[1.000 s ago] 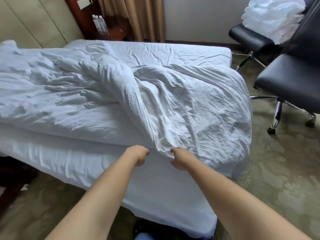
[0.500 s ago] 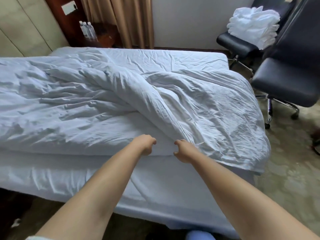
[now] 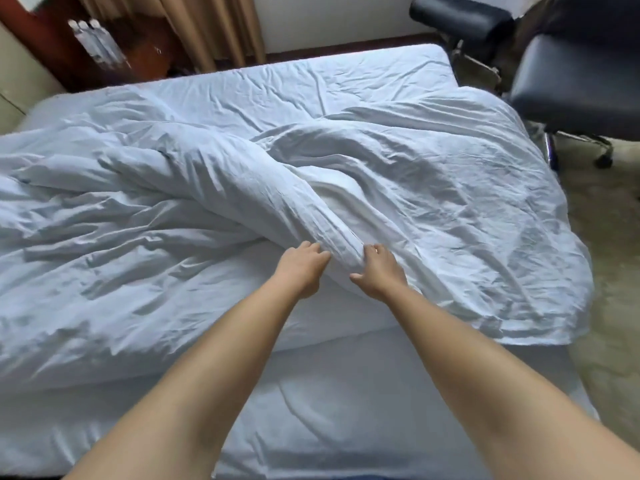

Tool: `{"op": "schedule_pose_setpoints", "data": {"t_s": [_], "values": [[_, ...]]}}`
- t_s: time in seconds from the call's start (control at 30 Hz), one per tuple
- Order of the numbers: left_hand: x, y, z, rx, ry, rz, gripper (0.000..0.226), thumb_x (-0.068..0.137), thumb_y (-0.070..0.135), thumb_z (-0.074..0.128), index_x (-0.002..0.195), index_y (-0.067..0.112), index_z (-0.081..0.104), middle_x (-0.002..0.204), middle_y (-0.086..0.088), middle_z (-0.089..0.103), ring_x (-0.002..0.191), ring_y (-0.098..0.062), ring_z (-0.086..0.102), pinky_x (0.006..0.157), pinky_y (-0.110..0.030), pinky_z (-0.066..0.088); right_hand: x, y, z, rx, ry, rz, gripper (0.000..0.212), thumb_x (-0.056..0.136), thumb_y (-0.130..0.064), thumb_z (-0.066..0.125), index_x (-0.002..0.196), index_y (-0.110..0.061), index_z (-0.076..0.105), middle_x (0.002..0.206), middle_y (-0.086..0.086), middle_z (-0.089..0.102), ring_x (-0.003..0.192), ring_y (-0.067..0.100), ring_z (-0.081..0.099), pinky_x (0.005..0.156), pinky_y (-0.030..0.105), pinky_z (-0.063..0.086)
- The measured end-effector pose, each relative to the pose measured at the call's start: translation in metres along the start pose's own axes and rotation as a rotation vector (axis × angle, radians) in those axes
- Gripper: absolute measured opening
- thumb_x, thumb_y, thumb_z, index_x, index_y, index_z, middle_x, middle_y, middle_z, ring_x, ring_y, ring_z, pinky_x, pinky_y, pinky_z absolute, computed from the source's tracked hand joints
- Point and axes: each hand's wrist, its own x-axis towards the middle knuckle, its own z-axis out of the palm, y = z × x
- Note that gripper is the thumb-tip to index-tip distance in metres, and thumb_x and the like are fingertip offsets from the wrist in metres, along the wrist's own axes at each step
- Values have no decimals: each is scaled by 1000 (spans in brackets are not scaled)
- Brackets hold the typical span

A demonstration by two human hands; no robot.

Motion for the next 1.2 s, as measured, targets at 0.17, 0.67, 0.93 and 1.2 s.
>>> {"op": "schedule_pose_setpoints", "data": {"t_s": [0.17,0.67,0.93,1.2], "values": [[66,-17,-8,181,-4,83,72,86,11,54,149,22,20,158,-6,12,147,-24,5,120,-45,7,53,1,10,233,-120,105,76,70,-50,72,132,-18,41,130,2,50,120,24,50,92,39,46],[84,-58,-10,515,-214,80,36,87,25,55,123,26,54,127,2,58,123,-18,50,103,-33,30,19,-46,36,-99,86,-94,33,83,-9,57,116,-9,50,123,10,47,114,31,44,74,35,37],[-37,-84,14,333,-230,32,36,82,16,46,117,22,51,114,-2,63,108,-22,60,92,-33,37,-54,-89,34,-260,54,-204,36,82,8,45,114,-7,44,110,14,58,99,35,59,65,35,36],[-129,-68,7,231,-46,91,38,81,6,45,117,19,47,112,-7,60,105,-27,59,90,-37,40,-137,-98,14,-459,209,-169,32,83,6,45,109,-8,58,106,12,67,98,31,64,71,29,42]]}}
